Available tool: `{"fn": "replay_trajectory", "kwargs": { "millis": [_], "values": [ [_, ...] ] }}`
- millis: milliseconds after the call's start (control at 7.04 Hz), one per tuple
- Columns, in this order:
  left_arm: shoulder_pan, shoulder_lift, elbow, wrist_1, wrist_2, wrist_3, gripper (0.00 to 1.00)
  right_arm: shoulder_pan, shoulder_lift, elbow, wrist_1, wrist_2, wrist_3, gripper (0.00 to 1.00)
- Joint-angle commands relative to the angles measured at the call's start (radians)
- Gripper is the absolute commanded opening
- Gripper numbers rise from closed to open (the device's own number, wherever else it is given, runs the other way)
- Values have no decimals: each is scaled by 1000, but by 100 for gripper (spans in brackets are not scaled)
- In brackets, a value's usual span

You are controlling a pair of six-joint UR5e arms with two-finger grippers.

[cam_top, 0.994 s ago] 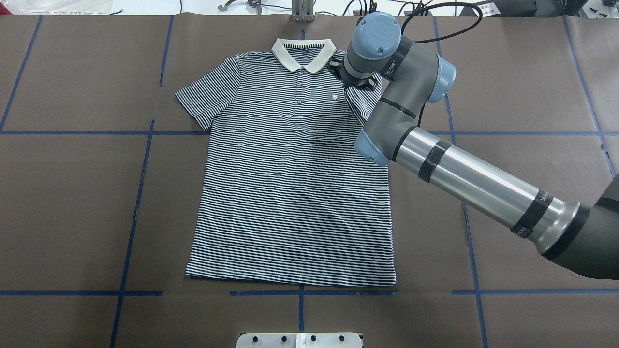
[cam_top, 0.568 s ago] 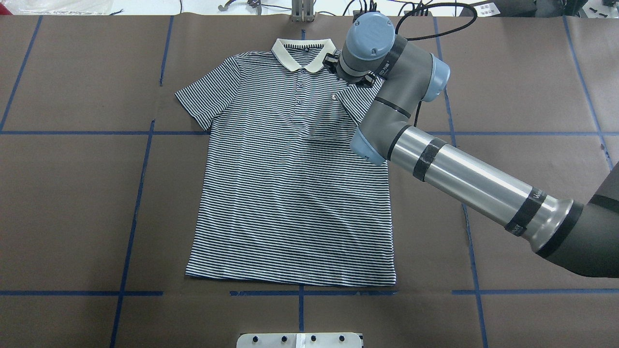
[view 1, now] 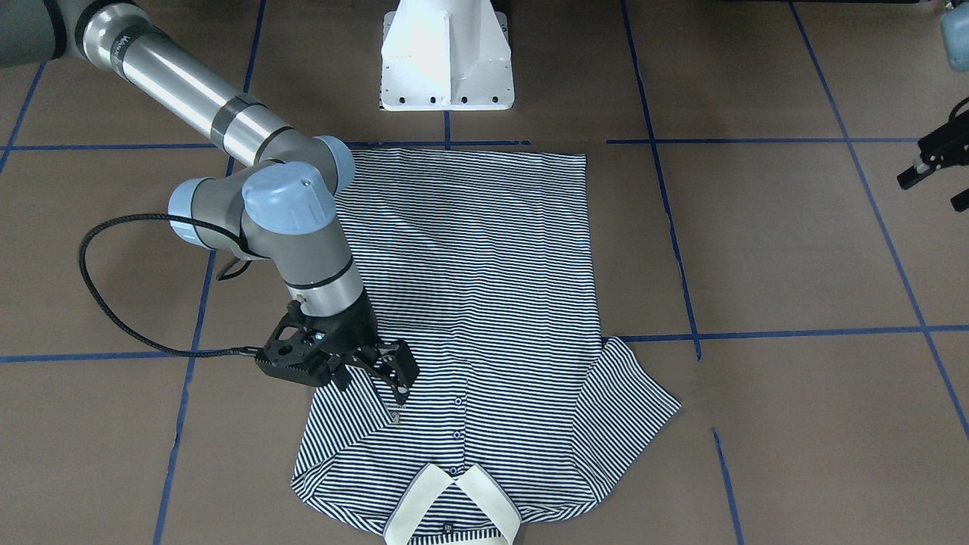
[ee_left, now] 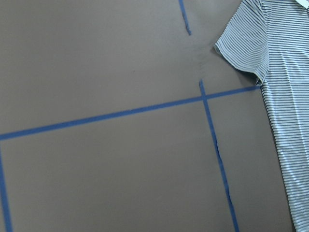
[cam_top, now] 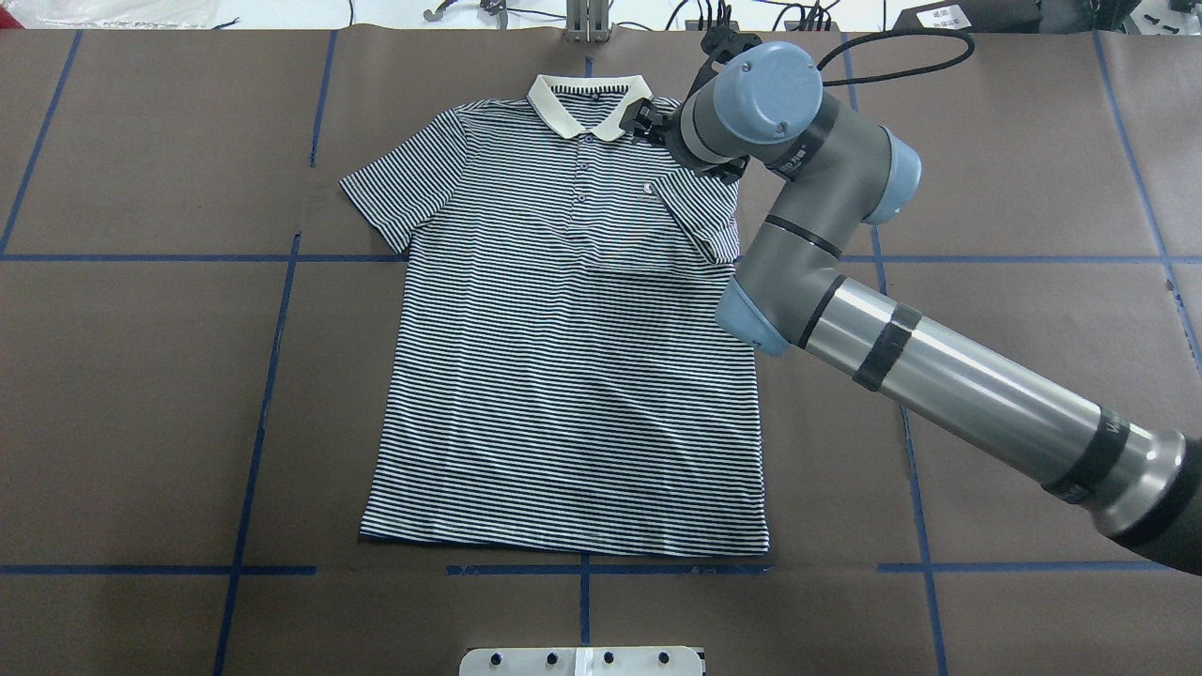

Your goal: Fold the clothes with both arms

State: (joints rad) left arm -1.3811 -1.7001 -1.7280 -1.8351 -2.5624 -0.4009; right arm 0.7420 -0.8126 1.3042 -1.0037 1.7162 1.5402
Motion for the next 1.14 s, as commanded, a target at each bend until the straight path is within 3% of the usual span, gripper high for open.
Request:
{"fn": "replay_trajectory", "kwargs": {
  "millis": [0,142,284,568,710,994],
  "values": [
    [247,-256,189,-52,196,-369,100,-4,-149,238,6,11,14,100],
    [355,-353,256,-87,335,-539,99,-4,-183,323,11,20,5,100],
    [372,-372,333,-222,343,-568,99,-6,-204,402,-1,16,29,100],
    [378,-539,608,-376,346,-645,92,-3,-318,542,13,34,81,100],
    [382,-559,678,-442,373,-647,92,-3,-370,593,16,40,81,100],
    [413,-592,755,-487,477,-647,82,7,-392,626,14,97,81,100]
  ]
}}
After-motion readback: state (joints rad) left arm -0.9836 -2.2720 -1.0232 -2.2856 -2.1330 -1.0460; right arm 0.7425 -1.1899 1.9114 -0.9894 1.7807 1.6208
